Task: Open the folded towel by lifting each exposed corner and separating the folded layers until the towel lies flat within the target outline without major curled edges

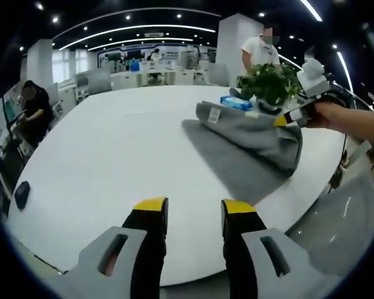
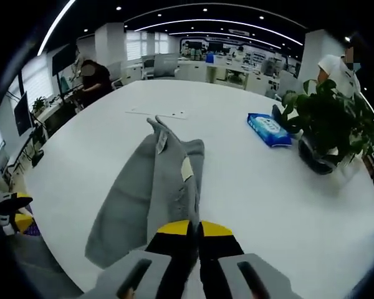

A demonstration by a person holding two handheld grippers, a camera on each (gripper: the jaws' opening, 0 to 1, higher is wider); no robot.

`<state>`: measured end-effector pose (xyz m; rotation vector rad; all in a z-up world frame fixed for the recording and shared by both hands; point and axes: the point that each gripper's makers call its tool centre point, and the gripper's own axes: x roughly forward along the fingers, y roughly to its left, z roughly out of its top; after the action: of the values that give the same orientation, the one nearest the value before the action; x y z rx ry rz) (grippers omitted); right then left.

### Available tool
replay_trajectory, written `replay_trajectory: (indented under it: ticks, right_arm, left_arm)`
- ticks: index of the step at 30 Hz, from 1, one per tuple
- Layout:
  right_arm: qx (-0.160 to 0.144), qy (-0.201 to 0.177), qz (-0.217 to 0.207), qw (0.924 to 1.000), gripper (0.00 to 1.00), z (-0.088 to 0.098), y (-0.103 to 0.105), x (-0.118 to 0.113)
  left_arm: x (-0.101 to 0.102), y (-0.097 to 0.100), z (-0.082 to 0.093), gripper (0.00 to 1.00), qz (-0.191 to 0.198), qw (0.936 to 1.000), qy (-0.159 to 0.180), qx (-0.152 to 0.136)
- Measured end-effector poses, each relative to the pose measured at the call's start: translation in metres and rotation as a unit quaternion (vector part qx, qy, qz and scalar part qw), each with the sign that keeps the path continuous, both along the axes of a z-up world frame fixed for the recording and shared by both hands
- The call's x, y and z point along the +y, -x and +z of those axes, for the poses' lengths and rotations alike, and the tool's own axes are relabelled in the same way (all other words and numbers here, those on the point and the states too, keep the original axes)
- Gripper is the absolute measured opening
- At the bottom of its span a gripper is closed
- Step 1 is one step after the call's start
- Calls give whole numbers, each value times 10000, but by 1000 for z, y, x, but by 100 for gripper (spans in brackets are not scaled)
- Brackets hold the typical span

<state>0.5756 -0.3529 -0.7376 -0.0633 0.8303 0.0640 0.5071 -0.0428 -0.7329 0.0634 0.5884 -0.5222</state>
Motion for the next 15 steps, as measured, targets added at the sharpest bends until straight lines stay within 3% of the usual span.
replay_trajectory:
  ticks: [15]
  right_arm:
    - [-2, 78, -280, 9996, 1, -3, 6, -28]
  left_arm:
    - [1, 0, -2, 33, 8, 10000, -28, 10]
